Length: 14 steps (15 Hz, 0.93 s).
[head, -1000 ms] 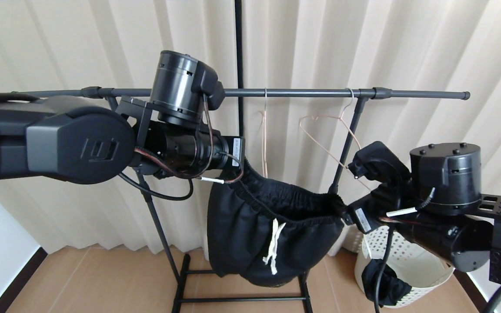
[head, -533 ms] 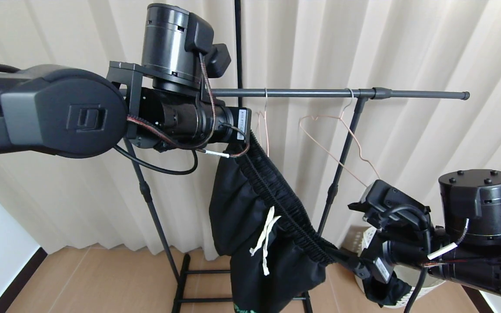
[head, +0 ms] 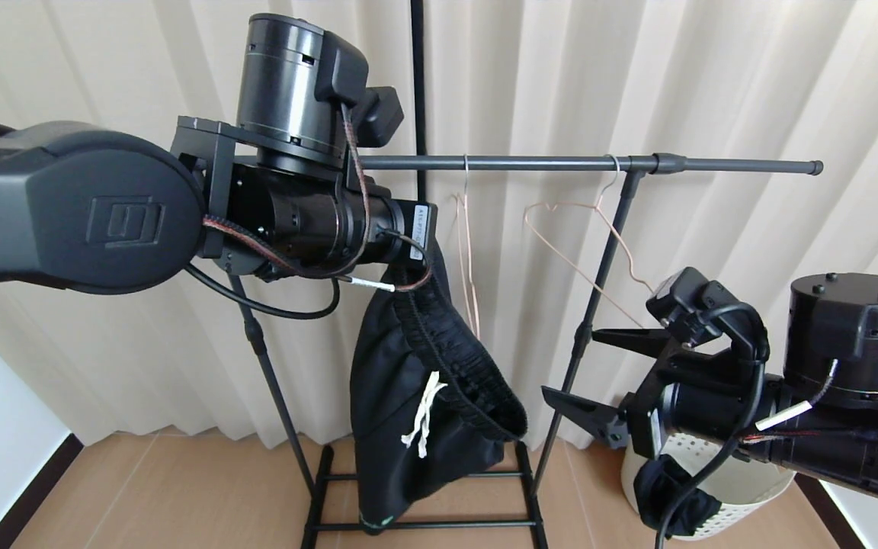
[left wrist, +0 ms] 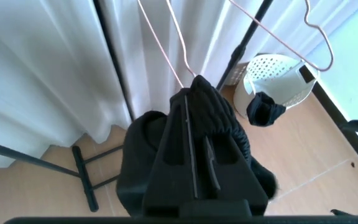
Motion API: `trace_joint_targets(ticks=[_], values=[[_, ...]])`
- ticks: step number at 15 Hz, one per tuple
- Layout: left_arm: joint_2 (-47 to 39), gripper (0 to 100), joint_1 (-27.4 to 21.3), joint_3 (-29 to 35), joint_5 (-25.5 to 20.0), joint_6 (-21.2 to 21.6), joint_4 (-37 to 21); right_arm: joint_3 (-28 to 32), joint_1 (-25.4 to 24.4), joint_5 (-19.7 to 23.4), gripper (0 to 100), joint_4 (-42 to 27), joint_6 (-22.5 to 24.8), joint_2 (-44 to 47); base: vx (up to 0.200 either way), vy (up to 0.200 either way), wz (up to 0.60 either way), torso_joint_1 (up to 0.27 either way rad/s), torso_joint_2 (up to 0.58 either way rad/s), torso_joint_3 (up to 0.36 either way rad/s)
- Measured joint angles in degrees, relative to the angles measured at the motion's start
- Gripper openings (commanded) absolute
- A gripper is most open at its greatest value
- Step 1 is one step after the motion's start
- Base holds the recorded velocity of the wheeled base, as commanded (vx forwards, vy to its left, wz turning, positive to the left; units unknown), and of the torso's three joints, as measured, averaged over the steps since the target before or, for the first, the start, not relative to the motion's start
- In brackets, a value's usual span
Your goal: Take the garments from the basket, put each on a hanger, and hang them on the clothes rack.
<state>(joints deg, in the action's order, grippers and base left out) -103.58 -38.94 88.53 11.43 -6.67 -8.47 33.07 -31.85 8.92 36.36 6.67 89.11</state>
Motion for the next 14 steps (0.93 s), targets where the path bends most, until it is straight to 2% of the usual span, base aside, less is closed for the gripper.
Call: trace_joint_targets(ticks=[2,7,14], values=[[0.5,0,-0.9,-1.1,-0.1,0.2,0.0,0.4,-0.5,0.0,100,1.0,-1.5,0.9,0.000,0.000,0.00,0.000,0.00,0.000],[1.6,0,-4.9,-3.2,-0.4,1.5,0.1,-1.2,-1.4,0.0,100,9.6,-1.9,6.5,0.000,0.000,0.00,0.000,0.00,0.000],[2.2,0,-6.3,-3.4,-0.5,2.4,0.2,-2.4,-1.5,-0.3,100,9.9,-1.5,10.8,0.000,0.000,0.00,0.000,0.00,0.000]])
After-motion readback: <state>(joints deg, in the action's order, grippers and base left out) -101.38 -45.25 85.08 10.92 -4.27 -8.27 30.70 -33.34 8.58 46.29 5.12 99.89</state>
